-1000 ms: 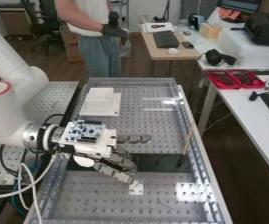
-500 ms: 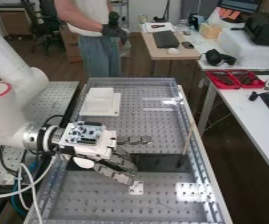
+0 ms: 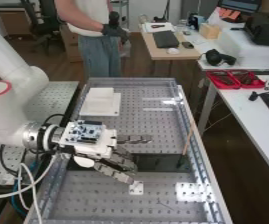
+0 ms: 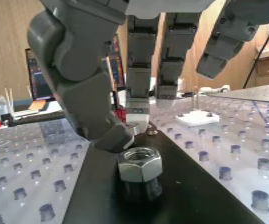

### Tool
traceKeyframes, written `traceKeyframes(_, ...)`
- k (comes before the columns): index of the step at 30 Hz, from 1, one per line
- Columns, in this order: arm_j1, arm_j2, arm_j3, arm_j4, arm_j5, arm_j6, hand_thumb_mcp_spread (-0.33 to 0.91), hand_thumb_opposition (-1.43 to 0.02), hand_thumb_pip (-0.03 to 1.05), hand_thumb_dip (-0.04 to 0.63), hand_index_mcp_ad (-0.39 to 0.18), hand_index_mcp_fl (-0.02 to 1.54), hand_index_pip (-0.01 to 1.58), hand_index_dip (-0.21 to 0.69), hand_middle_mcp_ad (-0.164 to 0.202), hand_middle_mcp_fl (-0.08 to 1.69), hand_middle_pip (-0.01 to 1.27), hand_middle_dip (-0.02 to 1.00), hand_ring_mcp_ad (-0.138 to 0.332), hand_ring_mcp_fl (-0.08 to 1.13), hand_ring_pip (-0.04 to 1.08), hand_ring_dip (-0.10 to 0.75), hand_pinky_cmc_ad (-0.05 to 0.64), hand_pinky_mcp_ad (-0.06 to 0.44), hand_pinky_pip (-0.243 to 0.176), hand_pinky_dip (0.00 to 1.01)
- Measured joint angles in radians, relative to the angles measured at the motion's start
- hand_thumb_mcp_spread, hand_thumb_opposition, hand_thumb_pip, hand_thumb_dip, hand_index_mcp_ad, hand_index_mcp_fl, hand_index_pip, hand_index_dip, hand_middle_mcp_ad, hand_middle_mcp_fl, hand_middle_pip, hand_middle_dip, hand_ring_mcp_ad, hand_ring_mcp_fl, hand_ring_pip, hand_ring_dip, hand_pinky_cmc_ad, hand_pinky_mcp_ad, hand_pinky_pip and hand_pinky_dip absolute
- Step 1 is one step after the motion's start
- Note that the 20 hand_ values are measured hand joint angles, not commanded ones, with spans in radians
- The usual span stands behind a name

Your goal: Grab the bearing and place it in the white container

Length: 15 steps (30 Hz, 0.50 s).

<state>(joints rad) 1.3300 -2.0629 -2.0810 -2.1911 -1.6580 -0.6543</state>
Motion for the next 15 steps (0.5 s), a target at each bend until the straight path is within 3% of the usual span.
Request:
traceKeyframes(11, 0.002, -0.006, 0.004, 0.002, 0.001, -0.001, 0.66, -0.93, 0.58, 0.382, -0.223, 0.07, 0.11, -0.175, -0.045, 0.56, 0.56, 0.9, 0.002, 0.41, 0.11, 0.679, 0.429, 0.234, 0.003, 0.17)
traceKeyframes(15, 0.002, -0.006, 0.002, 0.007, 0.004, -0.001, 0.68, -0.94, 0.58, 0.379, -0.223, 0.07, 0.11, -0.175, -0.045, 0.6, 0.62, 0.9, 0.002, 0.41, 0.11, 0.679, 0.429, 0.234, 0.003, 0.17)
